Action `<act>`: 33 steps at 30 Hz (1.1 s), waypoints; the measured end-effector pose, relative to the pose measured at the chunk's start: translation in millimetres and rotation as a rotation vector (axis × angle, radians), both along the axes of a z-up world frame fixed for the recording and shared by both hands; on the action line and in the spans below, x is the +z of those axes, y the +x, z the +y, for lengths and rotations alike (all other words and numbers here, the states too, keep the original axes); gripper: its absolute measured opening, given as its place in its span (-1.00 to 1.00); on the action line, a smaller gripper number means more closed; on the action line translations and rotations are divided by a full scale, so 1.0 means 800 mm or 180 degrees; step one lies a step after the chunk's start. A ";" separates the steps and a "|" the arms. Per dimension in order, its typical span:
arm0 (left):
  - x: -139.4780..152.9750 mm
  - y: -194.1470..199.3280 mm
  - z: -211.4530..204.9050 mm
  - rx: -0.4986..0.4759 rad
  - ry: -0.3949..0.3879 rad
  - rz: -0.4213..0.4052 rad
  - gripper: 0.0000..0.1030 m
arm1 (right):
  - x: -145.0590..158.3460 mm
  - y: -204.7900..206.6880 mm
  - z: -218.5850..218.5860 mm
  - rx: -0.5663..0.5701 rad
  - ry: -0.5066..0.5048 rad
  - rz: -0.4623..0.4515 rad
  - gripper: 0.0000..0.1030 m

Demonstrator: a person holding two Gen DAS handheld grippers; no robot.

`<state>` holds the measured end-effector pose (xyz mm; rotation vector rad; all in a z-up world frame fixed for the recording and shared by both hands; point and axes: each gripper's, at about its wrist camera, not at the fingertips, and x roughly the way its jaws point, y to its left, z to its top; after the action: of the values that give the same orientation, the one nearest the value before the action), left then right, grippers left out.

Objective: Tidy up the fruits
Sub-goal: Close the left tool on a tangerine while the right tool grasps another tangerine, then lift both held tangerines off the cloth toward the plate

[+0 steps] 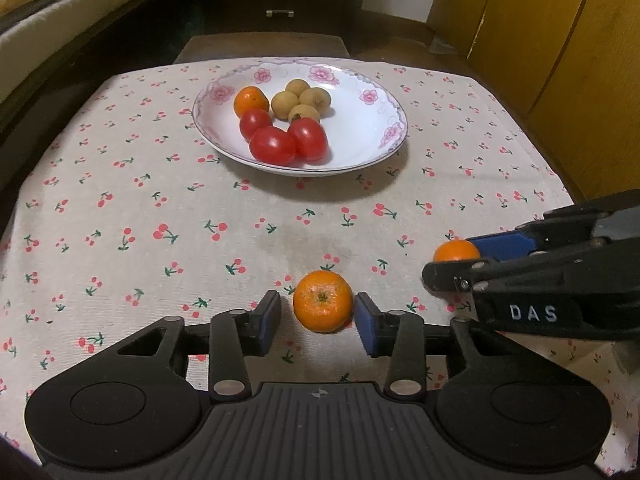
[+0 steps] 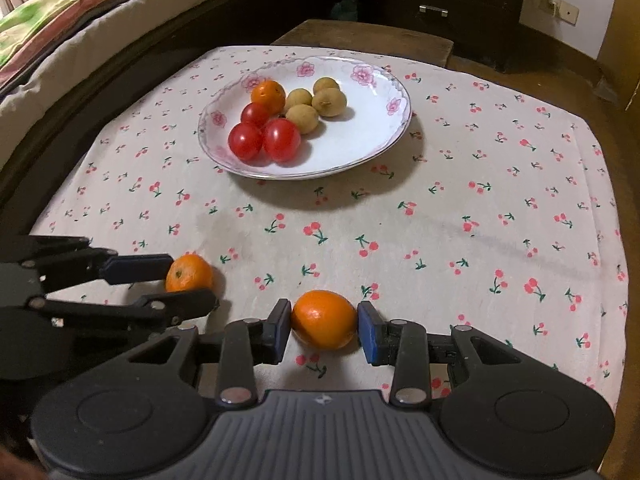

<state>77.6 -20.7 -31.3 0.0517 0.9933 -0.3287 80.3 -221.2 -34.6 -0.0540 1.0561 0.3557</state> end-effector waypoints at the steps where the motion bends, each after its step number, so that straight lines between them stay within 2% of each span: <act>1: 0.000 0.000 0.000 0.0003 0.0001 -0.0001 0.07 | 0.000 -0.001 0.000 0.0016 0.0006 0.0000 -0.28; 9: 0.003 0.001 0.000 0.0006 -0.0026 -0.0026 0.17 | -0.001 -0.002 -0.002 0.0018 -0.0008 -0.0032 -0.19; 16: 0.000 0.002 -0.001 0.0002 0.0000 -0.0019 0.17 | -0.001 -0.004 0.001 0.0021 -0.0079 -0.0052 -0.19; 18: -0.001 0.002 -0.002 0.0005 0.0022 -0.0031 0.10 | 0.000 -0.006 0.000 0.0040 -0.0095 -0.0062 -0.19; 21: -0.001 0.001 -0.007 -0.0043 0.0073 -0.0039 -0.17 | 0.000 -0.010 0.003 0.0078 -0.0158 -0.0081 -0.21; 24: 0.000 -0.002 -0.011 -0.0083 0.0086 -0.0047 -0.22 | -0.001 -0.012 0.005 0.0115 -0.0155 -0.0066 -0.29; 33: 0.005 -0.006 -0.012 -0.0088 0.0069 -0.0063 -0.24 | 0.002 -0.015 0.003 0.0090 -0.0129 -0.0063 -0.30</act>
<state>72.8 -30.4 -27.1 0.0882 0.9773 -0.3422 68.5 -218.9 -33.1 -0.1085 1.0437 0.3588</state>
